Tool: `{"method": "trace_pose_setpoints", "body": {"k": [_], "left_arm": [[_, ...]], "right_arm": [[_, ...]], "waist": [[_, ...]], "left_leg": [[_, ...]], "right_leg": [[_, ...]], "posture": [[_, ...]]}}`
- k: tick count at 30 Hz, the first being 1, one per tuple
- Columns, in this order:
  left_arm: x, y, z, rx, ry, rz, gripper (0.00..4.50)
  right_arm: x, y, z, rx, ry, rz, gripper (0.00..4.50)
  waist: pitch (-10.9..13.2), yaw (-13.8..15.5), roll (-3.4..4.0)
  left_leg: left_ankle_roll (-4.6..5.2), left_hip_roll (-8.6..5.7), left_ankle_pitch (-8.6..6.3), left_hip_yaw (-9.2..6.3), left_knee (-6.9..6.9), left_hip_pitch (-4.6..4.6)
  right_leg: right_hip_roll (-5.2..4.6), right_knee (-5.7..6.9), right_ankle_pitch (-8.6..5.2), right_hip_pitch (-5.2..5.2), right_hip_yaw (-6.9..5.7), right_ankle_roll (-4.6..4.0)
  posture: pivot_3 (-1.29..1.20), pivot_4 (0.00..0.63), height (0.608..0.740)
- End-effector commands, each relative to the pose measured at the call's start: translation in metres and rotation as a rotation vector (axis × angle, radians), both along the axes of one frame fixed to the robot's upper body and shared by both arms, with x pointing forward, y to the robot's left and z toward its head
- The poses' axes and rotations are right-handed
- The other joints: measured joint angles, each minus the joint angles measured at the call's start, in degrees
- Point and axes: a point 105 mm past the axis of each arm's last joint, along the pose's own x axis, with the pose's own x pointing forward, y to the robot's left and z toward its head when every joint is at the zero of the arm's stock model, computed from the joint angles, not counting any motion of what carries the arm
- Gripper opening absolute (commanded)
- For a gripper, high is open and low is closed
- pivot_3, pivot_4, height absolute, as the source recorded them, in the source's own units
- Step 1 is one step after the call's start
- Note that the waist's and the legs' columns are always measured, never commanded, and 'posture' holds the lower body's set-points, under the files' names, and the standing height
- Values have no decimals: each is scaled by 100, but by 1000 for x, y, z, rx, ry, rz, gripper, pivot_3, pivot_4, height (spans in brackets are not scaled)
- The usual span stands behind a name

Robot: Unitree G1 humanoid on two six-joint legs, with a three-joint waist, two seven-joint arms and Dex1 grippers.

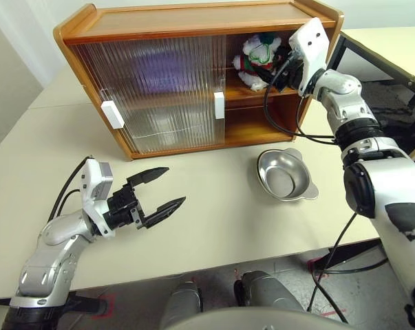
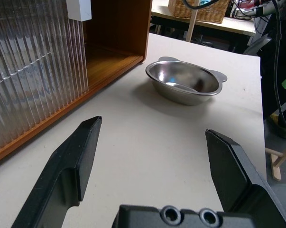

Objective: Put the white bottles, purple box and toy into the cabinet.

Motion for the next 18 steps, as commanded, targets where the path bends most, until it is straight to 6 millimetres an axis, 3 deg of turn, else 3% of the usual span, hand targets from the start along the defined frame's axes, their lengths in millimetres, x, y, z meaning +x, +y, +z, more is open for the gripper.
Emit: {"method": "trace_pose_setpoints", "body": {"k": [1, 13, 18], "left_arm": [[-1, -3, -1, 10, 7, -13, 4500], [1, -6, -1, 8, 6, -22, 4500], [0, -4, -1, 9, 8, -17, 4500]], "right_arm": [[1, -6, 9, 5, -24, -16, 4452], [0, -19, 16, 24, -42, -40, 4452], [-13, -26, 17, 114, 62, 113, 4452]], "waist": [[0, 3, 0], [0, -3, 0], [0, -1, -1]], "left_leg": [[0, 0, 0, 0, 0, 0], [0, 1, 0, 2, 0, 2], [0, 1, 0, 5, -2, 2]], "right_leg": [[0, 0, 0, 0, 0, 0], [0, 0, 2, 1, 0, 1], [1, 0, 0, 1, 1, 1]], "posture": [[-133, 12, 740], [-143, 15, 740], [-139, 21, 740]]}}
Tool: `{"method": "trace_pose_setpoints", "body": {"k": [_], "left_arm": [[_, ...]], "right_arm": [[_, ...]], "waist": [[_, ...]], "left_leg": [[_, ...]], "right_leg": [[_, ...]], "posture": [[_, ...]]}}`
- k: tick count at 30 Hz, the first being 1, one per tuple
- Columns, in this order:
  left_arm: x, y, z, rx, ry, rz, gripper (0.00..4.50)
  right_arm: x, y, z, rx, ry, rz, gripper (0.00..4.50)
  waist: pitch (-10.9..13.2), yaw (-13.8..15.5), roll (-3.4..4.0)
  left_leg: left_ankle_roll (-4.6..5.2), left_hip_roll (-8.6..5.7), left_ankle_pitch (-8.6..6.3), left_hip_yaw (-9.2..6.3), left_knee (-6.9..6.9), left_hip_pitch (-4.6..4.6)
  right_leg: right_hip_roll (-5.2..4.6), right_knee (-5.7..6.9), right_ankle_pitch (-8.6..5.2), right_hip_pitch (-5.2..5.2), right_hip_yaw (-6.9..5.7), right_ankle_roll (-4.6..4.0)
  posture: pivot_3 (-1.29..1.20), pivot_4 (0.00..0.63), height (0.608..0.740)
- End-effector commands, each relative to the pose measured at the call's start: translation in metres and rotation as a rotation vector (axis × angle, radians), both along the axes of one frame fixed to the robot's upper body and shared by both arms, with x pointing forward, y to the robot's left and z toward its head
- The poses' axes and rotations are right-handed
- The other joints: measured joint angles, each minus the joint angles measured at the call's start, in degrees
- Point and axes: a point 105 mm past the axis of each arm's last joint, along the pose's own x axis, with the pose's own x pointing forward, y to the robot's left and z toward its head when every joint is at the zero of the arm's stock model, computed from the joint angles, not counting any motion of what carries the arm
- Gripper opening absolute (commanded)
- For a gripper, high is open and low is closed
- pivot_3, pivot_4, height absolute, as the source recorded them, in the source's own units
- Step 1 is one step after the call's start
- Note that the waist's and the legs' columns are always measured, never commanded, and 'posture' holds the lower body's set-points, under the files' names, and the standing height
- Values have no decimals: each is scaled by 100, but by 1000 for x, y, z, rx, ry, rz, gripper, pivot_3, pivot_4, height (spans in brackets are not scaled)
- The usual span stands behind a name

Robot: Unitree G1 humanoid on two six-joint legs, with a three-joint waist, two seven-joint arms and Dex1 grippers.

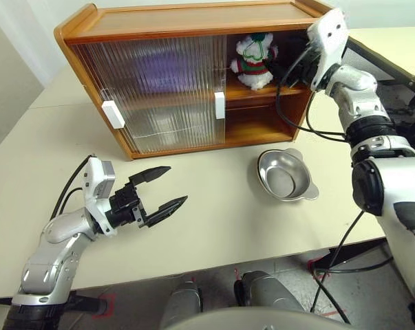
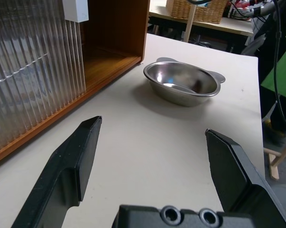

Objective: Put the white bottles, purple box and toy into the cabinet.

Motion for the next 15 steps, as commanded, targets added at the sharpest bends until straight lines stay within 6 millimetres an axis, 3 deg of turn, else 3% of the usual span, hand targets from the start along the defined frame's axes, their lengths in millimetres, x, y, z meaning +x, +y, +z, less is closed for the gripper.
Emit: {"method": "trace_pose_setpoints", "body": {"k": [1, 9, 13, 15], "left_arm": [[-2, -1, -2, 12, 9, -4, 4500], [-4, 2, -3, 14, 18, -2, 4500], [-4, 2, -3, 13, 20, -5, 4500], [-4, 2, -4, 12, 22, -8, 4500]], "right_arm": [[-12, -6, 2, 46, 70, 129, 4452], [-54, -47, -9, 0, 270, 310, 4452], [-81, -73, -30, 41, 486, 332, 4452], [-90, -86, -45, 79, 584, 295, 4452]], "waist": [[0, 1, -1], [2, 41, -2], [5, 42, -7], [7, 42, -9]], "left_leg": [[0, 0, 0, 3, 0, 0], [-8, -10, 5, 13, 8, 6], [-10, -24, 6, 34, 7, 42], [-13, -43, 8, 55, 9, 59]], "right_leg": [[0, 0, -1, 0, 0, 0], [-1, -1, -18, 16, 6, 9], [5, 0, -55, 50, 9, -12], [7, 0, -88, 79, 9, 23]], "posture": [[-142, 24, 740], [-150, 32, 740], [-158, 34, 740], [-158, 34, 740]]}}
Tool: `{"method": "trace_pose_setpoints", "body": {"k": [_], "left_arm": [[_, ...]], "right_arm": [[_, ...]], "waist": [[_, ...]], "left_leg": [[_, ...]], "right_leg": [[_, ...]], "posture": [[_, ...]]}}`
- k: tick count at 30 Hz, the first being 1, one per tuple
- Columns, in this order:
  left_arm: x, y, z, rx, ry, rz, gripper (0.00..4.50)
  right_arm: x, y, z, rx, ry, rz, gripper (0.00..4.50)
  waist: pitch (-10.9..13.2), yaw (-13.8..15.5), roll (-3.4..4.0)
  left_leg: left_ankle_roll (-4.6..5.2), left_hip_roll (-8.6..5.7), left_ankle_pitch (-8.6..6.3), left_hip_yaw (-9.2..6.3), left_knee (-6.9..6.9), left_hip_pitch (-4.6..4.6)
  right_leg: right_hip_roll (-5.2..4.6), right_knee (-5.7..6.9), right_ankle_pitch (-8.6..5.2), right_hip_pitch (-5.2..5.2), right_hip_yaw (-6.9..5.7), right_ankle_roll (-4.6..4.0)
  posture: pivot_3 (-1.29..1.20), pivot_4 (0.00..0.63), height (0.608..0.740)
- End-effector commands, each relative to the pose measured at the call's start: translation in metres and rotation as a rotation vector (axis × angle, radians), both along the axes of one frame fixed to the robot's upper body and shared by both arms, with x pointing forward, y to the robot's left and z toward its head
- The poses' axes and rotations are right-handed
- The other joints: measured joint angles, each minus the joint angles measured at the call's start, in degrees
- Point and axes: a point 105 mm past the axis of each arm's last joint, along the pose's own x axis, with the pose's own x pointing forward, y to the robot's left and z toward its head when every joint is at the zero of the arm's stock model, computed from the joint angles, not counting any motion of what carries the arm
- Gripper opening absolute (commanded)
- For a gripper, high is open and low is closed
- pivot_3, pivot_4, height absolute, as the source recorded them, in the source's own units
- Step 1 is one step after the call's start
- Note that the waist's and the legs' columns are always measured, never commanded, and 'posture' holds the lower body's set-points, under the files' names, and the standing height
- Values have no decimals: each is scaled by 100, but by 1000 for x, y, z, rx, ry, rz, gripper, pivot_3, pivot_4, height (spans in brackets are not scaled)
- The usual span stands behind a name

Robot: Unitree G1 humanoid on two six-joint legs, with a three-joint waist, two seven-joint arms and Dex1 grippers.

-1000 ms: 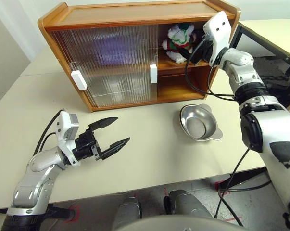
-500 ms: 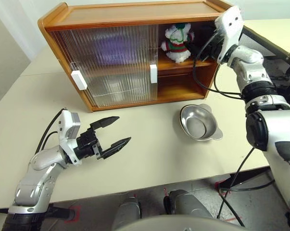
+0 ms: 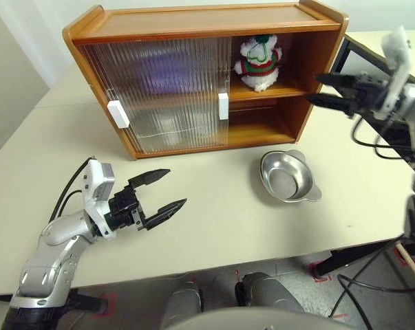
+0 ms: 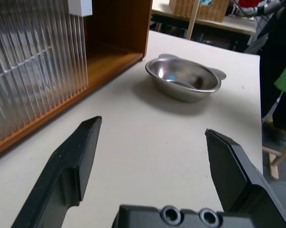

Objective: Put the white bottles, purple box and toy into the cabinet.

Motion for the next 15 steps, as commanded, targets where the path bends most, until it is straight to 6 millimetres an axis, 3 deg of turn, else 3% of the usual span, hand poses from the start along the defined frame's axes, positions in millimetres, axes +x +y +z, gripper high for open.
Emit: {"method": "trace_pose_setpoints", "body": {"k": [1, 6, 12, 15], "left_arm": [[-1, 0, 0, 10, 4, -10, 4500], [0, -1, 0, 9, 6, -18, 4500], [-2, -2, -1, 6, 12, -21, 4500], [-3, -2, -2, 5, 17, -20, 4500]], "right_arm": [[-14, -9, -17, 50, 147, -10, 4452], [-36, -34, -70, 25, 392, -110, 4452], [-58, -49, -124, -18, 573, -210, 4452], [-61, -56, -135, -22, 612, -258, 4452]], "waist": [[2, -2, -2], [30, -23, -13], [49, -74, -7], [84, -81, 11]], "left_leg": [[-1, -1, 0, 4, 4, 7], [-1, -13, 0, 5, 10, 67], [-12, -19, -8, -8, 7, 75], [-14, -20, -13, -9, 3, 73]], "right_leg": [[0, 1, -10, 8, 3, 19], [-7, 1, -21, 70, 14, 37], [-18, -1, -34, 79, 24, 48], [-21, -3, -45, 76, 25, 50]], "posture": [[-164, 37, 740], [-167, 44, 740], [-159, 50, 740], [-161, 51, 740]]}}
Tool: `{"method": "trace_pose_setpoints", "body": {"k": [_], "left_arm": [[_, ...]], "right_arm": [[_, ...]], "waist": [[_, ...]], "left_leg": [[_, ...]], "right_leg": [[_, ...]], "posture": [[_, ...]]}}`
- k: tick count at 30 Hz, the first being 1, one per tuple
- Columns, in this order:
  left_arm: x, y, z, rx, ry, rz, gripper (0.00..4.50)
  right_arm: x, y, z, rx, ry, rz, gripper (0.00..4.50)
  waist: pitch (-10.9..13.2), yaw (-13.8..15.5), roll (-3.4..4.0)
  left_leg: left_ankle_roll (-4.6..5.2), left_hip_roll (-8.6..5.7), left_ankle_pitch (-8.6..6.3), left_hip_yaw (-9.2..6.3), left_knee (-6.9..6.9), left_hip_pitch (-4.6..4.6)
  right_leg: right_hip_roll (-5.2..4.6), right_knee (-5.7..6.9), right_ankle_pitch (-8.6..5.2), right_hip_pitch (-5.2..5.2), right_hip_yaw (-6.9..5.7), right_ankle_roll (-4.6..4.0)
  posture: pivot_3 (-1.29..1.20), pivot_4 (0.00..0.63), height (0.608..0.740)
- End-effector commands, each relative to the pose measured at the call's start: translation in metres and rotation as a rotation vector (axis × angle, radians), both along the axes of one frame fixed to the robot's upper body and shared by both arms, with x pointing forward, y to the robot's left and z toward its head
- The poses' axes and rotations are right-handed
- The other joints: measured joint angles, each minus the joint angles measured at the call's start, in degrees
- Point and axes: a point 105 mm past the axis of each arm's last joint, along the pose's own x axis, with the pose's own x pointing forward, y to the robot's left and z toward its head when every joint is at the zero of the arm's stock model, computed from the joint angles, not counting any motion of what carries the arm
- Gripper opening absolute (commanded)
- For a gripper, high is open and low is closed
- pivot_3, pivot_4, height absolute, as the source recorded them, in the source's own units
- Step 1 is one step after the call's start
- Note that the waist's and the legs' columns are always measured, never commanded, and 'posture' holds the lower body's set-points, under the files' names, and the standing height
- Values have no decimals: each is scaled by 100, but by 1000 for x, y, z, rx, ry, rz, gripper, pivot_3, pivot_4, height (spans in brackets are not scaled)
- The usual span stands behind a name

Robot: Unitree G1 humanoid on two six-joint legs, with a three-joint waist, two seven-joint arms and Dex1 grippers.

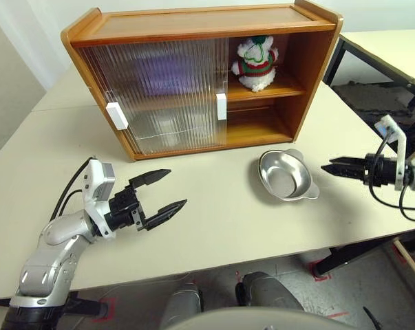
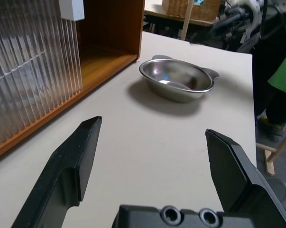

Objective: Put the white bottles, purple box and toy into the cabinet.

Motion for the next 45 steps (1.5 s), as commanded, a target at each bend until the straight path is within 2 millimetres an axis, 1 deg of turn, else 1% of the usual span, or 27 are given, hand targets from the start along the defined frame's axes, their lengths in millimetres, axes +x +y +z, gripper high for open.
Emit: {"method": "trace_pose_setpoints", "body": {"k": [1, 5, 7, 9, 13, 15, 19, 25, 28, 31, 32, 38, 39, 42, 45], "left_arm": [[-3, -1, -2, 6, 14, -8, 4500], [-4, 0, -3, 10, 22, -10, 4500], [-3, 1, -4, 12, 23, -8, 4500], [-2, 1, -3, 9, 20, -8, 4500], [-3, 1, -3, 11, 19, -7, 4500], [-3, 1, -3, 11, 19, -5, 4500], [-3, 1, -2, 11, 16, -5, 4500], [-3, 1, -1, 12, 11, -6, 4500], [-4, 1, -2, 13, 13, -3, 4500], [-3, 2, -1, 14, 10, 0, 4500], [-3, 2, -1, 14, 10, 1, 4500], [-2, 2, 0, 13, 8, -2, 4500], [-1, 2, 0, 13, 7, -2, 4500], [1, 1, 0, 11, 4, -6, 4500], [2, 1, 1, 10, 2, -7, 4500]], "right_arm": [[-1, -4, -5, -22, 28, -32, 4452], [-10, -8, -7, 8, 131, -54, 4452], [-20, -1, -9, 57, 220, -32, 4452], [-25, 6, -13, 78, 259, -21, 4452], [-30, 19, -11, 138, 297, -8, 4452], [-34, 24, -12, 135, 310, 13, 4452], [-41, 32, -21, 110, 341, 44, 4452], [-45, 45, -20, 157, 361, 74, 4452], [-46, 48, -19, 183, 377, 75, 3847], [-47, 50, -16, 219, 391, 79, 2786], [-47, 51, -14, 229, 393, 80, 2321], [-45, 46, -8, 248, 379, 70, 92], [-45, 46, -6, 258, 374, 69, 22], [-42, 45, 0, 290, 359, 65, 22], [-41, 46, 1, 299, 358, 65, 22]], "waist": [[26, -3, 13], [36, -2, 16], [37, 3, 14], [41, 10, 9], [43, 22, 5], [44, 26, 4], [49, 46, -5], [49, 75, -5], [49, 85, -5], [49, 89, -6], [49, 90, -6], [49, 92, -6], [48, 92, -5], [47, 101, -7], [47, 113, -8]], "left_leg": [[0, -1, -1, 0, -3, -2], [0, -8, -3, 9, -30, -2], [0, -13, -3, 17, -42, -3], [-1, -15, -6, 32, -46, -6], [3, -37, -17, 35, -45, -7], [5, -59, -20, 34, -45, -6], [9, -66, -25, 29, -43, 1], [11, -63, -25, 24, -38, 3], [11, -62, -25, 24, -37, 3], [11, -63, -25, 24, -38, 3], [11, -63, -25, 25, -38, 3], [11, -68, -25, 26, -36, 3], [11, -70, -25, 26, -36, 3], [11, -78, -25, 25, -32, 7], [12, -68, -25, 21, -29, 7]], "right_leg": [[-1, 0, -2, -2, 1, 2], [0, 0, -23, -8, 7, 8], [0, 0, -38, -9, 8, 8], [6, 0, -53, -8, 5, 8], [13, 1, -69, -5, 0, 13], [12, 1, -72, -3, 1, 19], [6, 1, -82, 10, 1, 22], [-2, 1, -82, 15, 1, 26], [-3, 1, -82, 15, 0, 26], [-2, 1, -83, 15, 0, 26], [-2, 1, -83, 15, 0, 26], [-1, 2, -82, 16, 0, 27], [-1, 2, -82, 17, 0, 27], [-1, 2, -83, 30, -2, 28], [-4, 2, -82, 27, -2, 29]], "posture": [[-161, 51, 740], [-167, 53, 740], [-167, 54, 740], [-165, 53, 740], [-160, 49, 740], [-160, 48, 740], [-157, 47, 740], [-151, 46, 740], [-150, 47, 740], [-152, 45, 740], [-152, 45, 740], [-160, 43, 740], [-160, 43, 740], [-166, 41, 740], [-166, 38, 740]]}}
